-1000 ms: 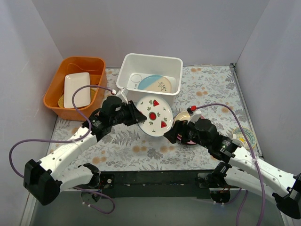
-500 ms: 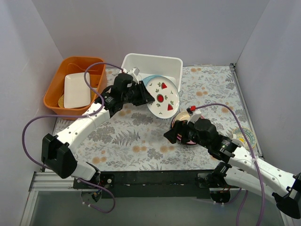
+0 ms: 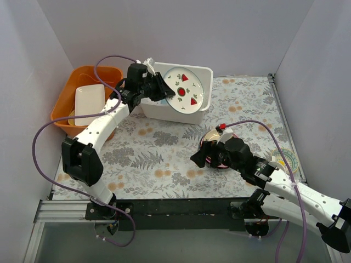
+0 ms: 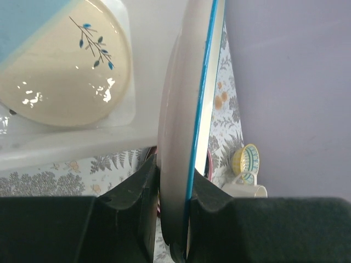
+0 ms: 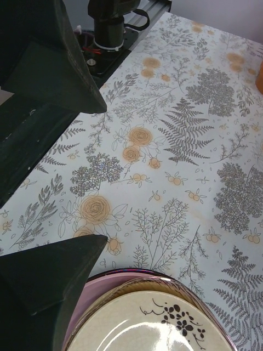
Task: Place the plates into the plastic bin on the countertop
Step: Place the plate in the plastic bin.
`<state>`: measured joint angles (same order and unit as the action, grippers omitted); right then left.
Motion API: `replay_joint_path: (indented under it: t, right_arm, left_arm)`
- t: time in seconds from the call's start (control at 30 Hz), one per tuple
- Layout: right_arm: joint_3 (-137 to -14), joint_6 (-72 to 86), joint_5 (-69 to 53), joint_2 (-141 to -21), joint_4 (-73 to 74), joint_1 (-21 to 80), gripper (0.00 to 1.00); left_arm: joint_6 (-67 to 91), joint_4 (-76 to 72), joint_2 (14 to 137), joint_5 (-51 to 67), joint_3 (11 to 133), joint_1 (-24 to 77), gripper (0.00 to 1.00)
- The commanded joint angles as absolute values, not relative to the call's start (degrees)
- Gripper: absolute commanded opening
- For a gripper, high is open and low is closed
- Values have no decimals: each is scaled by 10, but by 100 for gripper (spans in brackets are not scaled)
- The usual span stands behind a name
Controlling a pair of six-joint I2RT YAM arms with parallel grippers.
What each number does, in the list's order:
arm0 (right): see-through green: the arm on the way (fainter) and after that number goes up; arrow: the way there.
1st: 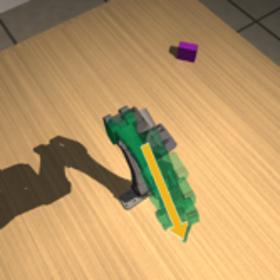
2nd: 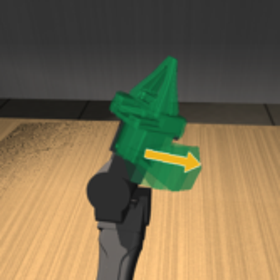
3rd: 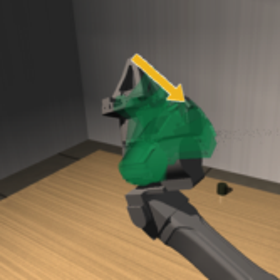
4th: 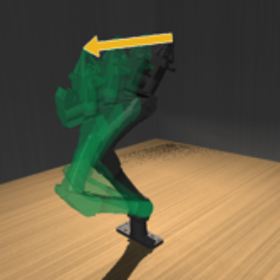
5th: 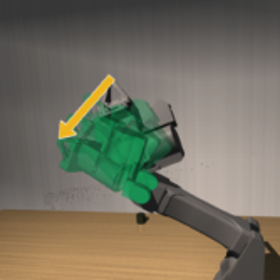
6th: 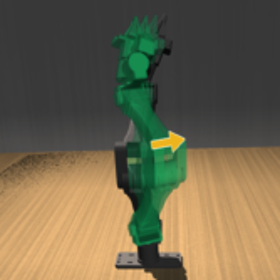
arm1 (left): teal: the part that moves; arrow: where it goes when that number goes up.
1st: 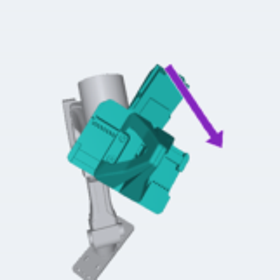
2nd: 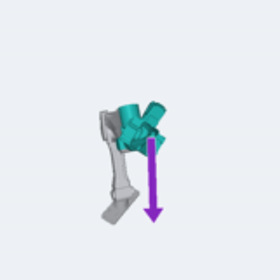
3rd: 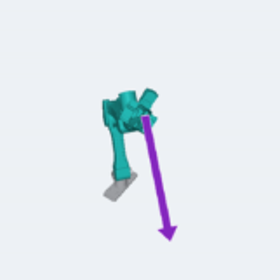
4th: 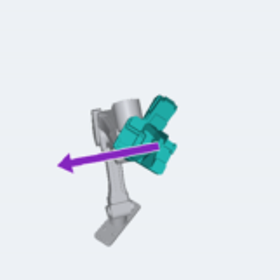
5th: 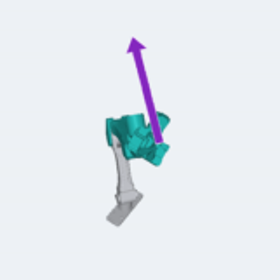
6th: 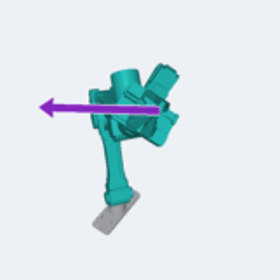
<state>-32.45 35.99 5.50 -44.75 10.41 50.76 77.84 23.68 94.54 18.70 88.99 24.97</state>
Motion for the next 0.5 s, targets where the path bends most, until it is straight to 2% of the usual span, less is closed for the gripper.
replay_joint_path:
  t: [0.0, 0.47]
  right_arm:
    - [-327, 352, 54, -449, 93, 509, 98]
    - [-320, 351, 51, -467, 92, 510, 98]
  left_arm:
    - [780, 182, 953, 234, 954, 225, 0]
    - [793, 161, 1041, 238, 1017, 204, 0]
